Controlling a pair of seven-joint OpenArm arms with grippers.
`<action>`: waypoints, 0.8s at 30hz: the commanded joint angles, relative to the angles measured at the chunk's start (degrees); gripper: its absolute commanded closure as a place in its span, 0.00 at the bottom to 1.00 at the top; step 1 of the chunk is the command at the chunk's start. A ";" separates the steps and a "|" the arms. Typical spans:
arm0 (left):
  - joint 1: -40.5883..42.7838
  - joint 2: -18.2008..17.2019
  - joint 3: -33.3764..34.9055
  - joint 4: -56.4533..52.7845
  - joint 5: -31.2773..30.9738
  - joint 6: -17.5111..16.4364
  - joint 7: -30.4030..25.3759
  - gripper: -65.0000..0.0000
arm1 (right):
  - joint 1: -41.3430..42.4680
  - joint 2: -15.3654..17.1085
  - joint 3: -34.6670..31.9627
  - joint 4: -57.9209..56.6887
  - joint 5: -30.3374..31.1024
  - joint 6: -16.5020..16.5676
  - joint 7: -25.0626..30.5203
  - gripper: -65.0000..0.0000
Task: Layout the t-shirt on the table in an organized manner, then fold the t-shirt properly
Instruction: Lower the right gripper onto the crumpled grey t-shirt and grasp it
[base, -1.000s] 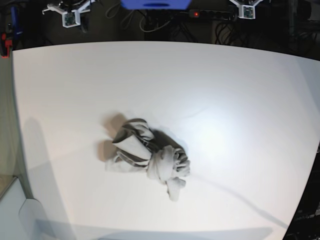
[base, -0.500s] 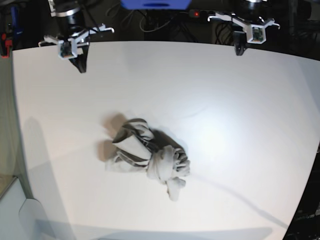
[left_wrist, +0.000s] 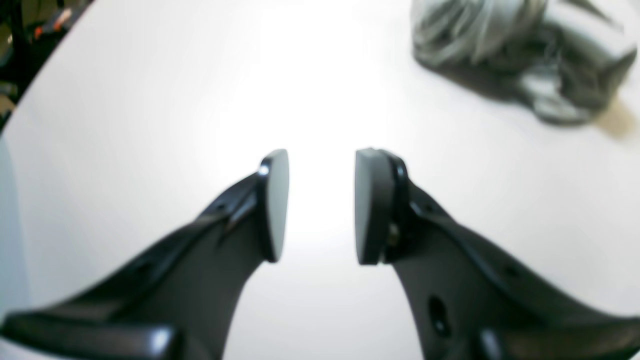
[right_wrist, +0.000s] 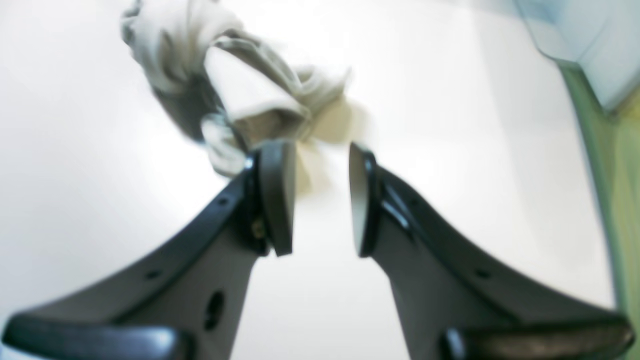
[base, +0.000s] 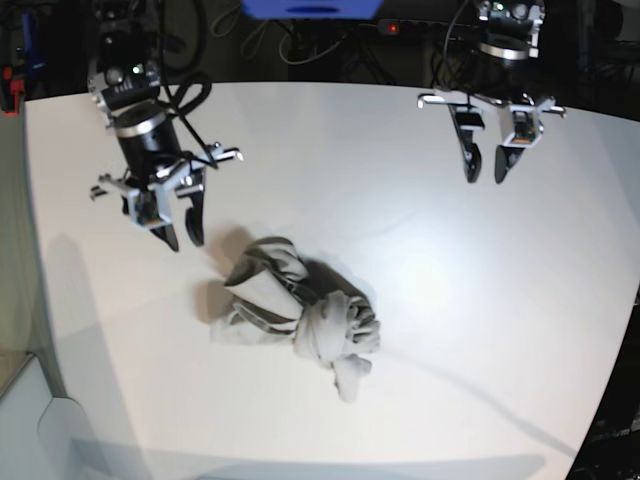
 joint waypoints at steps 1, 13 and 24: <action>-0.56 -0.07 -0.05 0.86 -0.06 0.30 -1.45 0.67 | 2.51 0.13 -1.03 0.67 0.23 2.24 -1.22 0.70; -6.89 0.02 -0.41 1.13 -0.15 0.30 8.66 0.67 | 21.94 0.30 -7.80 -10.67 0.23 11.99 -18.98 0.70; -8.12 -0.07 -0.41 0.95 -0.15 0.30 8.75 0.67 | 27.22 0.30 -10.26 -21.30 0.23 11.99 -18.71 0.69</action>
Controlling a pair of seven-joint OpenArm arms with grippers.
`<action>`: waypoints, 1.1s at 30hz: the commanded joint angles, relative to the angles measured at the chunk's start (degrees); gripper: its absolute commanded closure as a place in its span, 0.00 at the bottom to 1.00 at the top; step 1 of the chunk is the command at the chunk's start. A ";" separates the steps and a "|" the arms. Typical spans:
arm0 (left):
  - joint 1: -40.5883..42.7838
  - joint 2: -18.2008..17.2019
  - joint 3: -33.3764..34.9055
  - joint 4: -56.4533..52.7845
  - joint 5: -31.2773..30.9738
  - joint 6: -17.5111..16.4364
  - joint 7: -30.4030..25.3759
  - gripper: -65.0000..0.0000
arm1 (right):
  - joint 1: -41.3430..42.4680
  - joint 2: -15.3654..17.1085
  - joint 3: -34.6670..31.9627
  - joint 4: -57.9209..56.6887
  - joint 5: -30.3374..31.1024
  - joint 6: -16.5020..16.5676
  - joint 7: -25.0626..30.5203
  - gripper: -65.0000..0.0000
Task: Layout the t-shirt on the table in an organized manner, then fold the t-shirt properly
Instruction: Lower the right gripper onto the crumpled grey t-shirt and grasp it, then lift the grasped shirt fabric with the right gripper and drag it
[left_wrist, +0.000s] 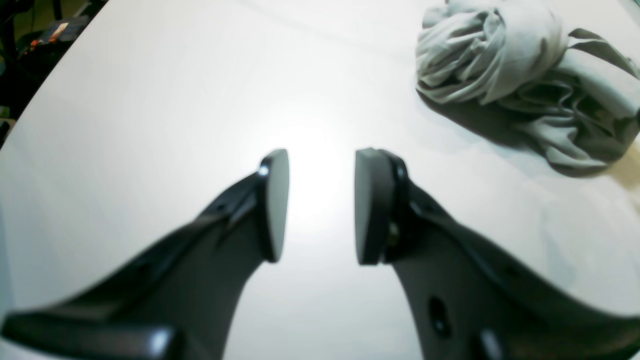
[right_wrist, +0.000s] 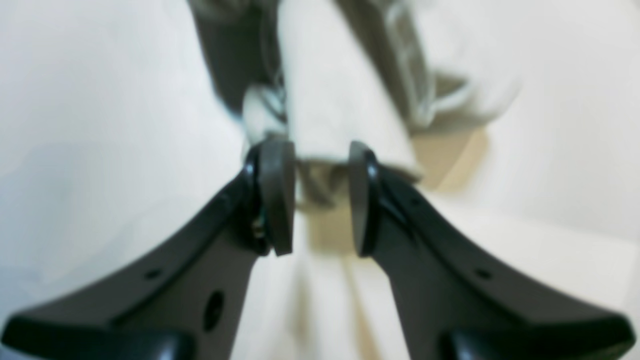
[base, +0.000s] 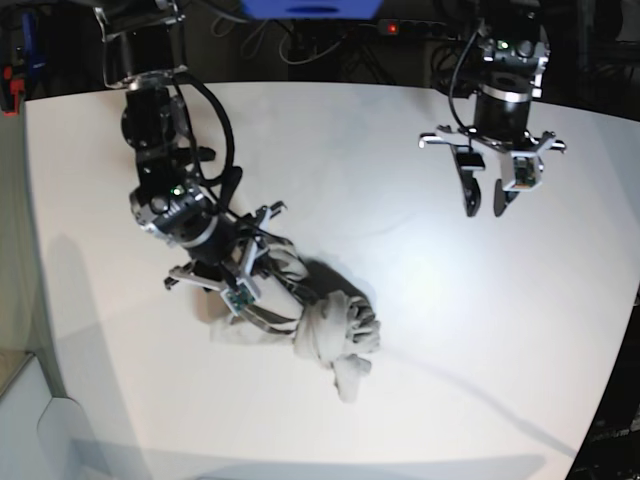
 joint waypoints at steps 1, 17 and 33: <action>0.07 -0.26 -0.08 0.86 0.05 0.30 -1.68 0.67 | 1.60 0.02 0.06 1.10 0.75 0.52 1.37 0.69; 0.34 -0.26 -0.08 0.86 0.05 0.30 -1.68 0.67 | 4.42 0.28 0.15 -8.13 0.58 0.43 7.97 0.69; 0.51 -0.26 -0.08 0.95 0.05 0.30 -1.68 0.67 | 11.71 0.10 -0.12 -27.38 0.58 0.43 14.82 0.70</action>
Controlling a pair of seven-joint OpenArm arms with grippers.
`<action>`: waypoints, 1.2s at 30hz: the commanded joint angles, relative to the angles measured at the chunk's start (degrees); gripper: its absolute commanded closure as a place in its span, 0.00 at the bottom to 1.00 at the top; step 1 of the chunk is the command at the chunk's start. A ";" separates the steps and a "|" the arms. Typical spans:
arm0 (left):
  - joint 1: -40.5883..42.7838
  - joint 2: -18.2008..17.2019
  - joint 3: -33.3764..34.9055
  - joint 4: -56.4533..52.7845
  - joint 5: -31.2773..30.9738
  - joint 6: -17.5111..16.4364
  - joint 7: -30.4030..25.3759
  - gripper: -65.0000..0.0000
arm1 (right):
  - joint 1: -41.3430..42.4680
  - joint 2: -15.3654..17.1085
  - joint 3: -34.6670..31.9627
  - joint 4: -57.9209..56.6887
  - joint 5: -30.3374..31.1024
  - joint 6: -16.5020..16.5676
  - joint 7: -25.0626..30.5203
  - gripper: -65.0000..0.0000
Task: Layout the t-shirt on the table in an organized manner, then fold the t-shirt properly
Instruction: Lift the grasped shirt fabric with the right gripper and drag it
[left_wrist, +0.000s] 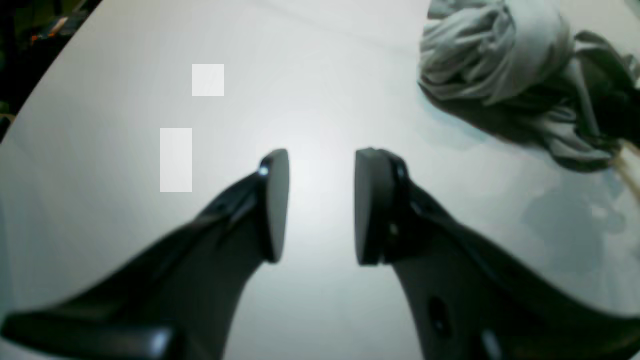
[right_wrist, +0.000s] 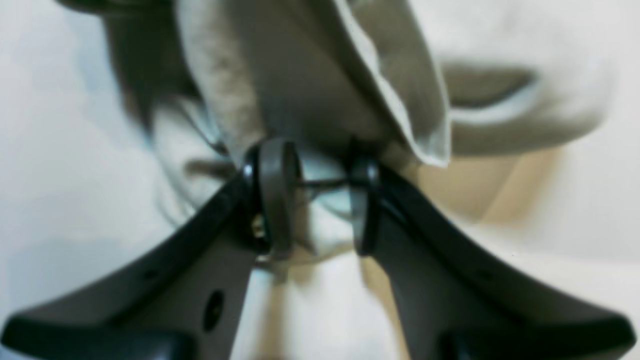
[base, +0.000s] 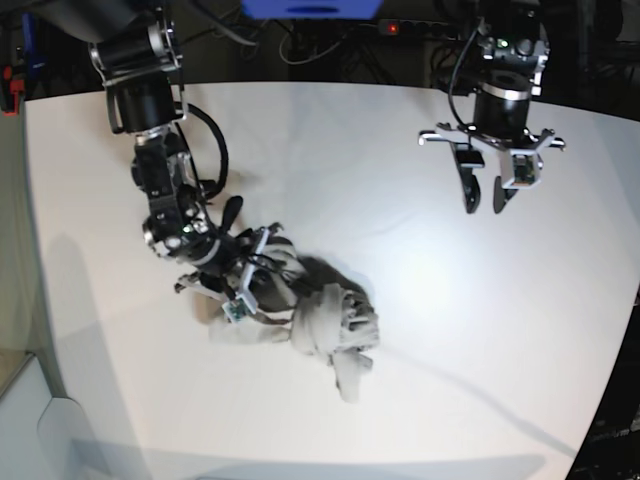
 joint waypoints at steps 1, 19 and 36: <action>-0.03 -0.26 -0.08 1.15 0.05 0.30 -1.70 0.67 | 1.51 -0.07 -0.07 -0.62 0.55 0.43 1.54 0.70; -0.39 -0.26 -0.08 1.06 0.05 0.30 -1.70 0.67 | -1.92 0.81 0.28 12.13 0.55 0.52 3.03 1.00; -3.29 -0.09 0.27 0.62 0.05 0.30 -1.70 0.67 | -10.45 0.81 0.37 42.99 0.55 0.52 -7.96 1.00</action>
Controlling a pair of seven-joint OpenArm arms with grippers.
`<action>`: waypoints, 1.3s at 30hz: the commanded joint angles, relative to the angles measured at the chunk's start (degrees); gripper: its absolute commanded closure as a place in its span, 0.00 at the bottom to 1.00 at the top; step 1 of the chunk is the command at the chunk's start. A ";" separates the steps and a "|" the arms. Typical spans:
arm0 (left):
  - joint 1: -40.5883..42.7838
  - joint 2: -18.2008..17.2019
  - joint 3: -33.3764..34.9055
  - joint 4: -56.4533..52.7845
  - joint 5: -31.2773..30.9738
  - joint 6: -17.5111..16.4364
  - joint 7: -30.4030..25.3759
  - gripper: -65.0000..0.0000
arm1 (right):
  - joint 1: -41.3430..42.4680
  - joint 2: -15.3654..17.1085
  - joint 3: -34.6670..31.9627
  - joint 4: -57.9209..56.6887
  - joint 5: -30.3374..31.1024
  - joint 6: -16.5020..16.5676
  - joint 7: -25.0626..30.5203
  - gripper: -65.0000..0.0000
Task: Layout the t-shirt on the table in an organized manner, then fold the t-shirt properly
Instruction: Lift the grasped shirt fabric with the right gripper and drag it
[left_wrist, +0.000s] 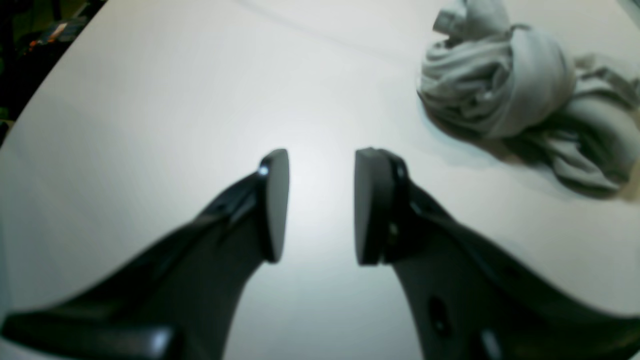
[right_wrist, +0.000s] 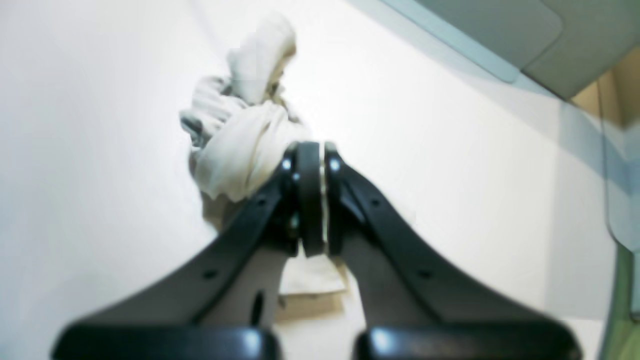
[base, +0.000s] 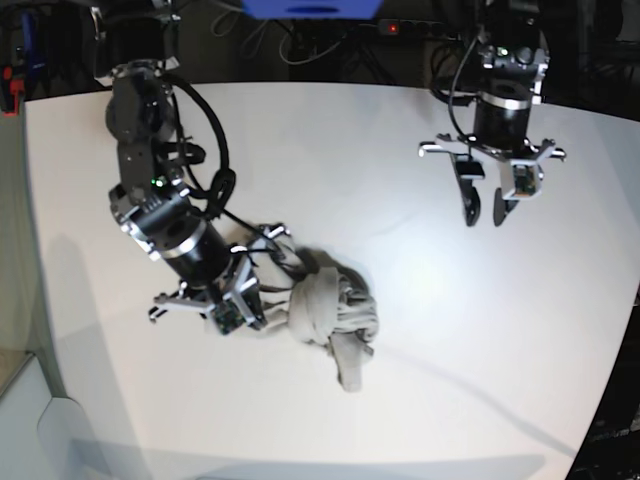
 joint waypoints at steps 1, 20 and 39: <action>-1.11 0.42 0.08 0.79 0.09 0.32 -1.89 0.67 | 0.54 0.13 0.19 1.70 0.64 0.56 0.94 1.00; -3.65 4.37 1.40 0.18 0.18 -0.03 -1.81 0.67 | 2.56 0.13 -0.25 -11.31 0.73 0.65 -5.48 0.36; -4.36 4.37 1.84 0.00 0.27 0.23 -1.81 0.67 | 7.84 -0.04 -0.16 -29.07 0.73 0.65 1.64 0.52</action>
